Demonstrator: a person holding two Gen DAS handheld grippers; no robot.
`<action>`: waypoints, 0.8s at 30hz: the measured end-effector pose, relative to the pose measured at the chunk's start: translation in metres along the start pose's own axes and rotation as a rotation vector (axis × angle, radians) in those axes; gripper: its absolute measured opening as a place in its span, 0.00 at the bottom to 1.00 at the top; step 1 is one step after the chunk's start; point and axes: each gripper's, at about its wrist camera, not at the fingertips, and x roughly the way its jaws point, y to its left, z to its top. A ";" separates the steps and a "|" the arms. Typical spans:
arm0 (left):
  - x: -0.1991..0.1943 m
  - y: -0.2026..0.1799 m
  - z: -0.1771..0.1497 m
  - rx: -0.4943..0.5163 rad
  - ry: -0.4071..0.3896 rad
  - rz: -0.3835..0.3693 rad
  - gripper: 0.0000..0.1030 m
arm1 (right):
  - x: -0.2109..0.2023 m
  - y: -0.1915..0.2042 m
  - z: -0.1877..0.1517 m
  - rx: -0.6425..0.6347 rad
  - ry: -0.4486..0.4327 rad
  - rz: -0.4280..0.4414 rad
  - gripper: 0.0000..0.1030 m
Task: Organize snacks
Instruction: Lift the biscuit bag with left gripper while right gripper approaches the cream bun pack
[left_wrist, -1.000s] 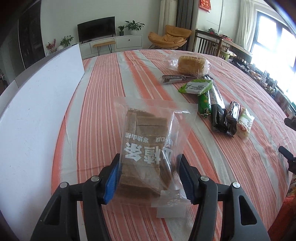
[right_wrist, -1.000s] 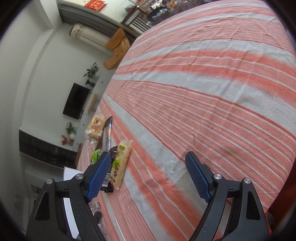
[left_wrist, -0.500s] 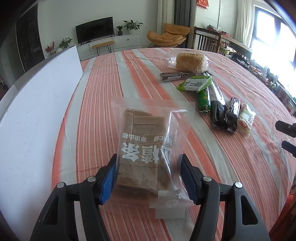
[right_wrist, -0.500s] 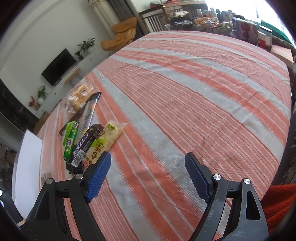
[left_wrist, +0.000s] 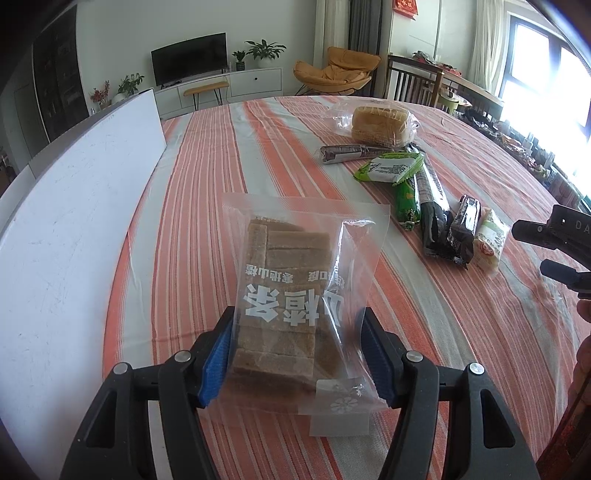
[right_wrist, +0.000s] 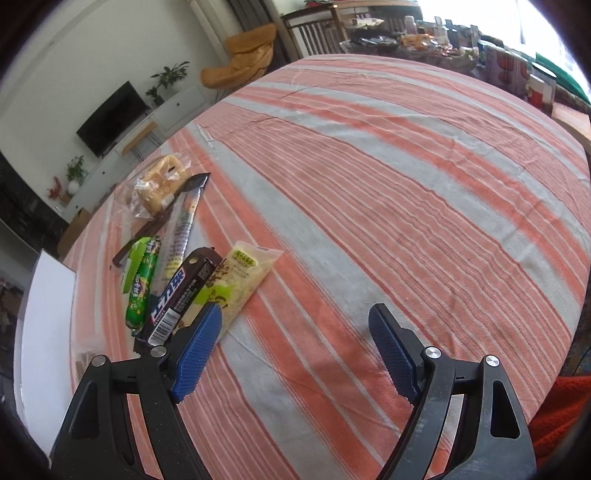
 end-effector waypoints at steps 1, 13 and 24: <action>0.000 0.000 0.000 -0.001 0.000 -0.001 0.61 | 0.007 0.010 0.001 -0.027 0.009 -0.006 0.82; 0.000 -0.001 -0.001 0.002 0.001 0.008 0.62 | 0.030 0.049 -0.001 -0.341 0.063 -0.088 0.82; 0.000 0.000 -0.001 0.002 0.001 0.007 0.62 | -0.033 -0.035 -0.002 -0.166 -0.017 -0.084 0.82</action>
